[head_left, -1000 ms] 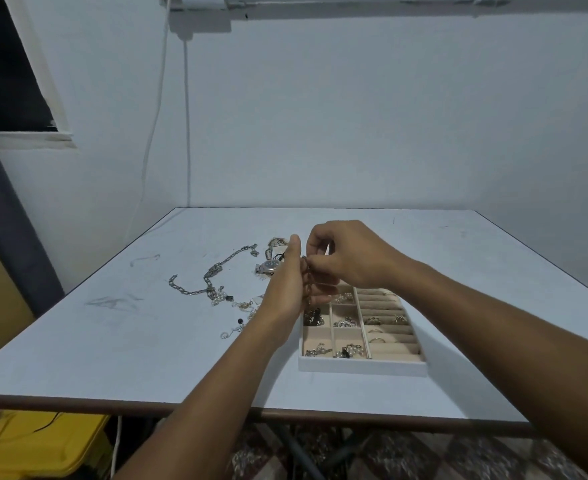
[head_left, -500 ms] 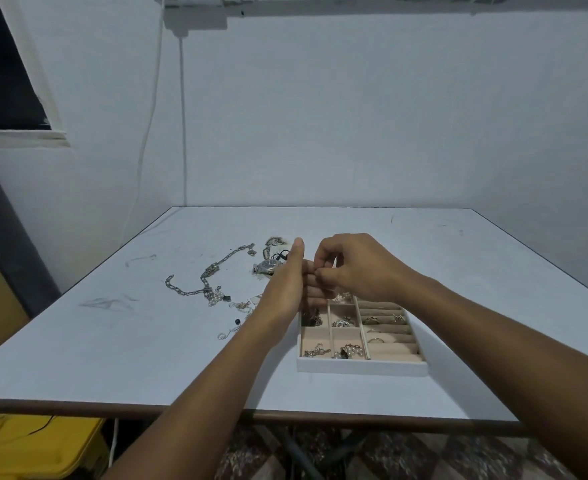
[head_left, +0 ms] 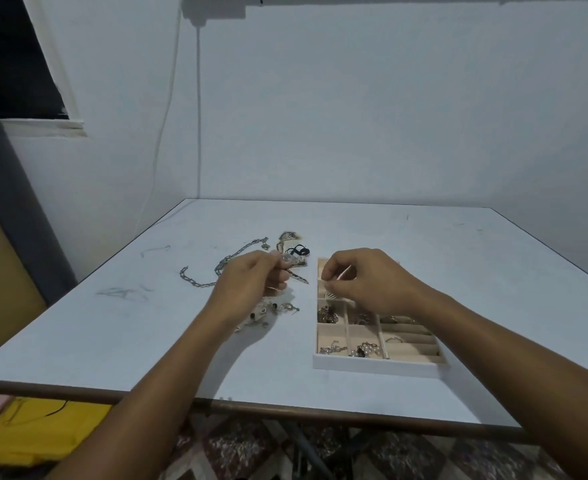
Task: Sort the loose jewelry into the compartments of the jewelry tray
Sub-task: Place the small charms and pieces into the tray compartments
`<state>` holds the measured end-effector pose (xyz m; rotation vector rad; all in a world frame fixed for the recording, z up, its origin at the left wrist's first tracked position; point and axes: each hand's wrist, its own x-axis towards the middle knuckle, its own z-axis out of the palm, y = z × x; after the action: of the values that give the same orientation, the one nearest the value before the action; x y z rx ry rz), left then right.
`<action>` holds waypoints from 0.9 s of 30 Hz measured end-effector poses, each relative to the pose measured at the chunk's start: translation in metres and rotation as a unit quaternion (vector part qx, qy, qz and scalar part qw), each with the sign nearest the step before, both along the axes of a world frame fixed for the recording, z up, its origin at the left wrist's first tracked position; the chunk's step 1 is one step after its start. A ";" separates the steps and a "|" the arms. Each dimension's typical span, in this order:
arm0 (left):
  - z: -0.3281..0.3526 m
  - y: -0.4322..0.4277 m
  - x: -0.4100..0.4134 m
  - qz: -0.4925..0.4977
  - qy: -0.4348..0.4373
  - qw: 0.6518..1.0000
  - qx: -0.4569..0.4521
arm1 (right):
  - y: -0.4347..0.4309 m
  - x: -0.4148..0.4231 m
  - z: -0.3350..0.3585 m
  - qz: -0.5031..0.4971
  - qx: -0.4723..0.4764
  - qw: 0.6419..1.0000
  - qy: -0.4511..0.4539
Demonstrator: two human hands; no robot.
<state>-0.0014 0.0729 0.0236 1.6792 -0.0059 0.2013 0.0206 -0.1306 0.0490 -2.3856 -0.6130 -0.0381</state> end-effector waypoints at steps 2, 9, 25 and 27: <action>-0.004 0.022 -0.004 0.031 -0.018 0.997 0.067 | 0.009 0.004 -0.001 0.015 -0.031 0.999 0.011; -0.019 0.062 -0.014 0.093 -0.031 0.966 0.241 | 0.052 0.017 -0.004 0.070 -0.171 0.983 0.011; -0.018 0.038 -0.008 0.050 -0.055 0.950 0.304 | 0.069 0.024 -0.003 0.091 -0.241 0.966 0.010; -0.016 0.035 -0.004 0.045 -0.061 0.950 0.302 | 0.066 0.026 0.001 0.086 -0.229 0.970 0.011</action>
<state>-0.0053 0.1079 0.0074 2.2779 -0.0916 0.4016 0.0467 -0.0643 0.0497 -2.7548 -0.8956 0.2298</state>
